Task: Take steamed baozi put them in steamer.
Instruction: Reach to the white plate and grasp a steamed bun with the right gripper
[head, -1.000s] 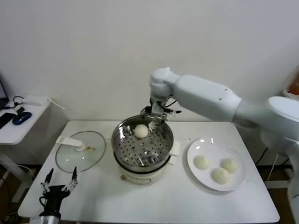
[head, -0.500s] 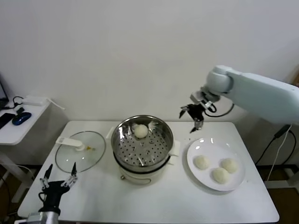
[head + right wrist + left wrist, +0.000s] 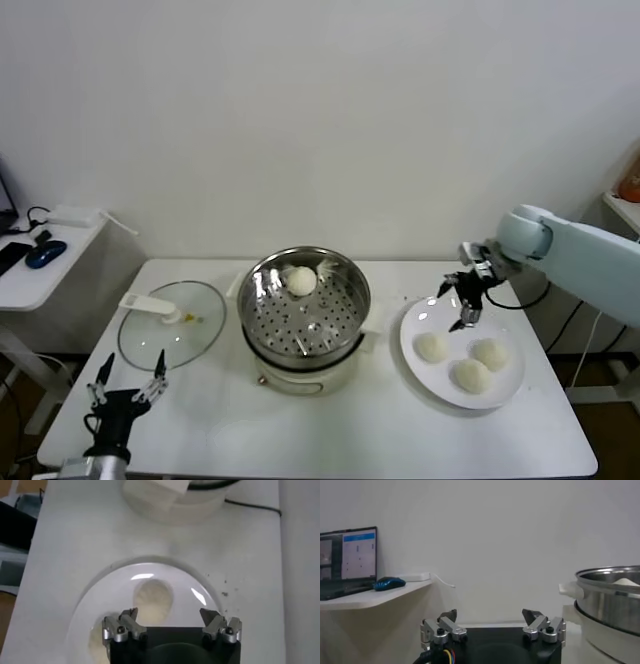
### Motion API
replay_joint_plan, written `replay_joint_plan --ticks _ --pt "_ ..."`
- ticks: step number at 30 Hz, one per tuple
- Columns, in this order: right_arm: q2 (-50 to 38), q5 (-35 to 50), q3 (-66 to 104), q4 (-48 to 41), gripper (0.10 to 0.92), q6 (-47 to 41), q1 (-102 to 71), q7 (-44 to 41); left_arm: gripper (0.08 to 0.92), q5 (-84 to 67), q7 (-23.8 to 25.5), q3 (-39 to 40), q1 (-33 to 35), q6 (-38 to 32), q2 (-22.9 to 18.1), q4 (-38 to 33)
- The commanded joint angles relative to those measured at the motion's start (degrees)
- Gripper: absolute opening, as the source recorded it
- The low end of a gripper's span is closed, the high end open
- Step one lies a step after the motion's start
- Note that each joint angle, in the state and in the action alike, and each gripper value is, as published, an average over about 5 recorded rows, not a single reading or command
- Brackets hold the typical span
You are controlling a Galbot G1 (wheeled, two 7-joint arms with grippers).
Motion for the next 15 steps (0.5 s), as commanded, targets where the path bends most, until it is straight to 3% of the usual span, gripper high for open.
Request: replay_joint_plan --ticks 1,15 --pt "2.44 -1.34 3.73 -3.36 0.823 -2.79 -8.20 1.67 0.823 -0.02 -0.08 -0.06 0.12 -0.07 0.04 0.44" --pt "8.21 -3.49 3.23 -7.78 0.823 -2.14 -9.92 1.92 0.823 -0.16 -0.07 -0.16 -0.34 0.04 0.04 0.77"
